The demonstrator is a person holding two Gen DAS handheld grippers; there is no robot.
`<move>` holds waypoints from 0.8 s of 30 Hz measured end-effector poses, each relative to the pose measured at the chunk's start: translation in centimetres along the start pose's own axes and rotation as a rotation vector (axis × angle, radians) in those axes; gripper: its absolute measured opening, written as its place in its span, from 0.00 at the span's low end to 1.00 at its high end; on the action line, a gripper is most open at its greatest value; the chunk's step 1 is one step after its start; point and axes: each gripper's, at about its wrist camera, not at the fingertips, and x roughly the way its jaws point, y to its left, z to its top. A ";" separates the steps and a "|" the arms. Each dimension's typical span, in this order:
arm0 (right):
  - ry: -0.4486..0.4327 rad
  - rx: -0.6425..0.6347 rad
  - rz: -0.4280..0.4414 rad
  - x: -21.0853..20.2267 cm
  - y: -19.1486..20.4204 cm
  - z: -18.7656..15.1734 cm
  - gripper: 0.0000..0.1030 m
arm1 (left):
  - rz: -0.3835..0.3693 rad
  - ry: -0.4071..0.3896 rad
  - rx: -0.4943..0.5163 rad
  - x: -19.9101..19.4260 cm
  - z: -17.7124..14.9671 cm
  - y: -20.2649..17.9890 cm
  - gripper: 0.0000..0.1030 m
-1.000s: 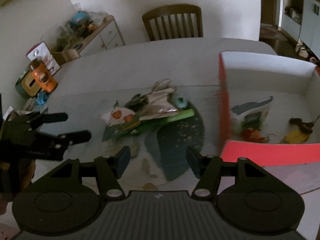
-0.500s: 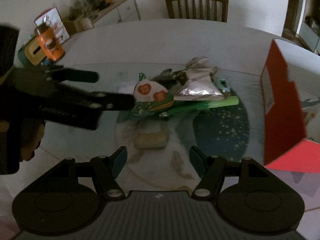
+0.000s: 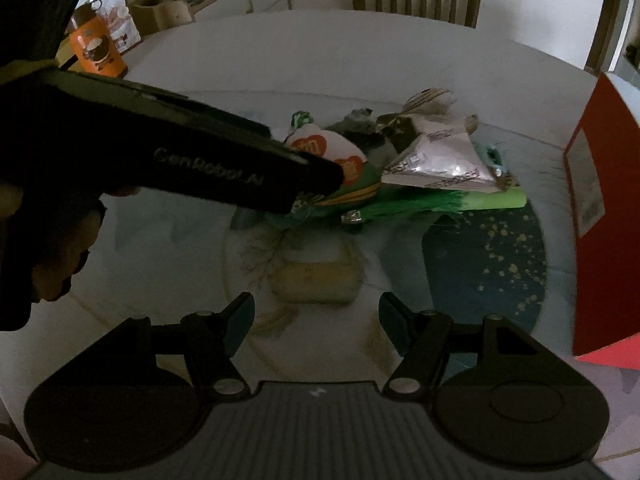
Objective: Organize objects
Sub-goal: 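Grasp the white bag with red hearts with the left gripper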
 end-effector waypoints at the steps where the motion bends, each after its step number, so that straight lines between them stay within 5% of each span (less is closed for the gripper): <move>1: 0.003 -0.005 0.004 0.2 0.2 0.0 0.66 | -0.004 0.002 -0.002 0.1 0.1 0.1 0.60; 12: 0.015 -0.067 -0.018 2.1 0.9 0.8 0.66 | -0.008 0.013 0.007 0.5 0.6 -0.1 0.37; 18: 0.024 -0.097 -0.033 2.2 1.1 0.7 0.65 | 0.007 -0.001 0.048 0.3 0.3 -0.6 0.32; 24: 0.017 -0.148 -0.061 2.0 1.5 0.6 0.49 | 0.000 -0.007 0.022 0.1 0.3 -0.5 0.26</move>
